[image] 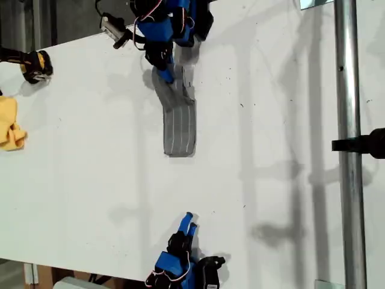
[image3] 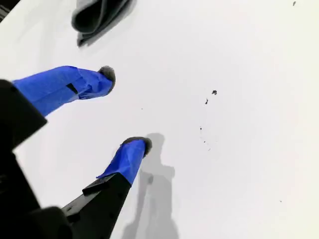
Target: Grasp corners of a towel and fold twice.
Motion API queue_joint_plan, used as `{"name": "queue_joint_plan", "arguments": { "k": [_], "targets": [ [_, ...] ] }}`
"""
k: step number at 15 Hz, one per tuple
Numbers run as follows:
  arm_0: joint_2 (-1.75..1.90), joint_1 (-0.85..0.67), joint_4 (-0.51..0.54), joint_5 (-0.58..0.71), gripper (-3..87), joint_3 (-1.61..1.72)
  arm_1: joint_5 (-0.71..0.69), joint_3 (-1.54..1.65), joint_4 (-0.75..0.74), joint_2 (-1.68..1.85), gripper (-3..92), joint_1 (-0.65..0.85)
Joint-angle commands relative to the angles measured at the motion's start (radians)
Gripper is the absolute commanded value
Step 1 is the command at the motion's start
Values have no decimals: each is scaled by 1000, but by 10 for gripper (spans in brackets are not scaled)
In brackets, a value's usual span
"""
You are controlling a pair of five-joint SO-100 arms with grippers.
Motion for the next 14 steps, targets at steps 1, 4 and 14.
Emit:
{"name": "queue_joint_plan", "arguments": {
  "k": [1,4,14],
  "targets": [
    [8,0,8,8,226,-32,-115,-344,-219,-655,-2,-20],
    [8,0,6,9,227,-31,-222,-752,-258,-1163,-2,-38],
    [8,5,8,0,230,-31,-304,-1269,-138,-1552,167,-95]
  ]
}}
